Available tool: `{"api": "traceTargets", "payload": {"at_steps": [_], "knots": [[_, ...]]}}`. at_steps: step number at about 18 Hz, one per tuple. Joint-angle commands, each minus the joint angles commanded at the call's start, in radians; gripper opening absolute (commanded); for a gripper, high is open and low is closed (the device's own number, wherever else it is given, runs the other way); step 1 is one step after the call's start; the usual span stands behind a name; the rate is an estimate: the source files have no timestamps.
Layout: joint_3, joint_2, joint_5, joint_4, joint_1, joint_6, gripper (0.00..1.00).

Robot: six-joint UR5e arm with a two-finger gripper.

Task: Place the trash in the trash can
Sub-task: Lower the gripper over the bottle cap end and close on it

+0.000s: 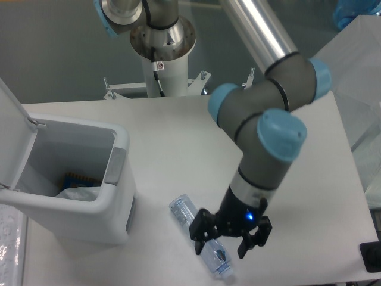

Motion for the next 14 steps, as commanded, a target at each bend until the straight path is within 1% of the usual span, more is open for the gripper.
{"api": "traceTargets", "payload": {"at_steps": [1,3,6,8,11,13,14], "knots": [[0.012,-0.014,0.017,-0.002,-0.002,-0.012,1.00],[0.057,-0.055,0.063,-0.035,-0.021,-0.038,1.00],[0.129,-0.110,0.129,-0.135,-0.040,-0.069,1.00],[0.156,-0.135,0.167,-0.176,-0.048,-0.081,1.00],[0.205,-0.166,0.175,-0.183,-0.048,-0.143,1.00],[0.238,-0.199,0.209,-0.184,-0.052,-0.178,1.00],[0.253,-0.212,0.235,-0.195,-0.058,-0.189,1.00]]}}
